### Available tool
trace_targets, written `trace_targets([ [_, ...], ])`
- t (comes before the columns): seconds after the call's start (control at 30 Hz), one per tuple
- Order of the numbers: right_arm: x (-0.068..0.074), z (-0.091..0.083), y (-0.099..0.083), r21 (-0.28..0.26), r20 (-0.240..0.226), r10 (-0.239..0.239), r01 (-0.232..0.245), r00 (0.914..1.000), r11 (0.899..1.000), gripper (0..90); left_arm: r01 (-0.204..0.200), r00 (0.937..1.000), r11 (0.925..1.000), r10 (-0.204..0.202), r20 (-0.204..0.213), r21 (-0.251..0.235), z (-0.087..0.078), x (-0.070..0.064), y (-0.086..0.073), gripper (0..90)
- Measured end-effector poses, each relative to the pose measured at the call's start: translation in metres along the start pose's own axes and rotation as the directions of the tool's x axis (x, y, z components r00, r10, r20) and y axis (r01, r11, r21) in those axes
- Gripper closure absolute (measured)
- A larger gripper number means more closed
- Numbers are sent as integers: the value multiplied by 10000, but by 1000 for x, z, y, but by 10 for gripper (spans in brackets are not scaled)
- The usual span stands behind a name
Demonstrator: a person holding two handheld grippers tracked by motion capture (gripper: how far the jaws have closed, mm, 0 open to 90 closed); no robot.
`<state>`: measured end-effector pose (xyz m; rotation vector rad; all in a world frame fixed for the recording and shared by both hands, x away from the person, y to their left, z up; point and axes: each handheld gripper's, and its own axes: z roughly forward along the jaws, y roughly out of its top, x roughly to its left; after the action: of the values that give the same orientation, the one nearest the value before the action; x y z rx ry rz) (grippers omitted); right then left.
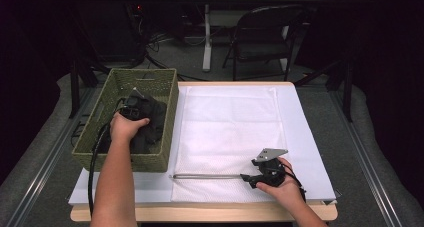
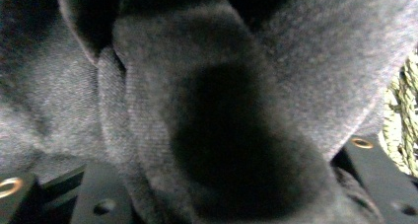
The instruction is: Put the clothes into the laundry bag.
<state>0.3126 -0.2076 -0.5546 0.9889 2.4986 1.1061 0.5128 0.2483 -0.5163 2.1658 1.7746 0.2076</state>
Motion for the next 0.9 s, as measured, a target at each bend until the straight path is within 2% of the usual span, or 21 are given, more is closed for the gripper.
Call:
trace_targets([
  [0.23,2,-1,1,-158,77,-112,113,9999,9998,304,38,9999,9998,-36,128,-185,-3,0,-1,544],
  [0.4,2,-1,1,-270,88,-125,127,9999,9996,301,-52,9997,9998,57,237,-212,-7,1,-2,575],
  [0.6,2,0,2,-381,176,-178,185,9997,9991,250,-317,9995,9987,318,10,-388,-14,-2,-2,588],
  [0.73,5,0,5,-453,240,-231,242,9994,9987,180,-607,9981,9968,600,-166,-517,-25,-5,-2,592],
  [0.9,13,1,8,-520,406,-843,863,9956,9949,143,-726,9971,9954,710,-264,-622,-36,-5,-1,596],
])
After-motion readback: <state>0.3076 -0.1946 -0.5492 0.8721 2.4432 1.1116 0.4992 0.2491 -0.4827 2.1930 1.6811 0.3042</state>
